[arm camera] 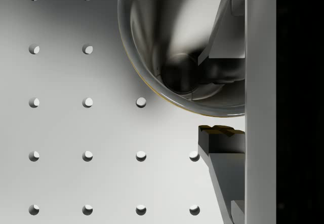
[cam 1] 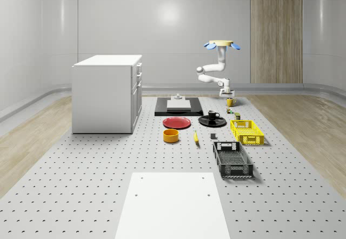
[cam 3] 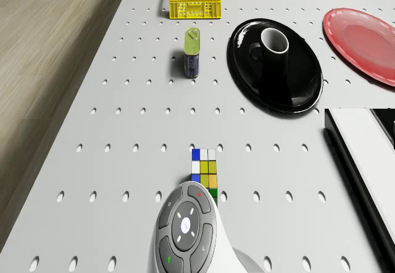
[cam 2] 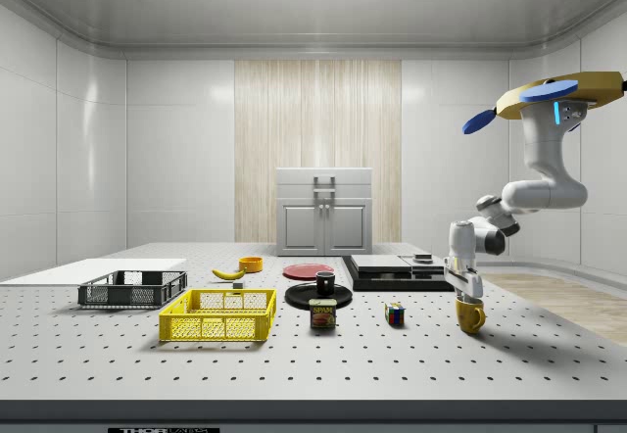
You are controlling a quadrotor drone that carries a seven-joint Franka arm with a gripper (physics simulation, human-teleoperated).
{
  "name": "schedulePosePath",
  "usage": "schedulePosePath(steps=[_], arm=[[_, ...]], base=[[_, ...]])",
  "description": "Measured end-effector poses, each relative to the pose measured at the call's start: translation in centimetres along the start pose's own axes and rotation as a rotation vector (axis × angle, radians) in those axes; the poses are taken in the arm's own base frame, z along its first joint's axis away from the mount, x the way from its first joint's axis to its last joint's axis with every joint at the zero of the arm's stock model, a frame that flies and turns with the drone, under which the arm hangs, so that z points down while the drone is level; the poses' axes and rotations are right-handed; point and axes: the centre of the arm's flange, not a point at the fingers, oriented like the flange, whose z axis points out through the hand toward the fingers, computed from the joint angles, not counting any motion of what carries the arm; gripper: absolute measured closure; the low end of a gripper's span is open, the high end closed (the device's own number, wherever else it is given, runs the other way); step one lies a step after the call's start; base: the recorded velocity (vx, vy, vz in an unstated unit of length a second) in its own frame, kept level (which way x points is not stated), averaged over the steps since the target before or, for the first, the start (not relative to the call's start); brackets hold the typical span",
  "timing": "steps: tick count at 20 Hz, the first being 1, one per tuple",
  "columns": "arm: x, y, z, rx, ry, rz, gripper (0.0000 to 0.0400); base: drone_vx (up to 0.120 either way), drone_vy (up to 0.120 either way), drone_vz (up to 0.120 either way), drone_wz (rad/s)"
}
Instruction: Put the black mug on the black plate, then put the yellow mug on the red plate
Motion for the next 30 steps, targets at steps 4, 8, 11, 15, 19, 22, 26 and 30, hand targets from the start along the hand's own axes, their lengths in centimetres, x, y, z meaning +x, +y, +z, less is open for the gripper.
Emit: schedulePosePath(steps=[4, 8, 11, 15, 19, 22, 26, 30], arm=[[0.0, 0.0, -0.2, 0.000, 0.000, 0.000, 0.0288], [0.0, 0.0, -1.5, 0.000, 0.000, 0.000, 0.0289], [0.0, 0.0, -2.7, 0.000, 0.000, 0.000, 0.0290], [0.0, 0.0, -3.9, 0.000, 0.000, 0.000, 0.0290], [0.0, 0.0, -4.4, 0.000, 0.000, 0.000, 0.0290], [0.0, 0.0, -4.6, 0.000, 0.000, 0.000, 0.0290], [0.0, 0.0, -4.7, 0.000, 0.000, 0.000, 0.0290], [0.0, 0.0, -4.8, 0.000, 0.000, 0.000, 0.0290]], base=[[0.000, 0.000, 0.000, 0.000], [0.000, 0.000, 0.010, 0.000], [0.000, 0.000, 0.120, 0.000], [0.030, 0.000, 0.120, 0.000], [0.120, -0.120, 0.120, 0.000], [0.120, -0.120, 0.120, 0.000], [0.120, -0.120, 0.060, 0.000], [0.120, -0.120, 0.000, 0.000]])
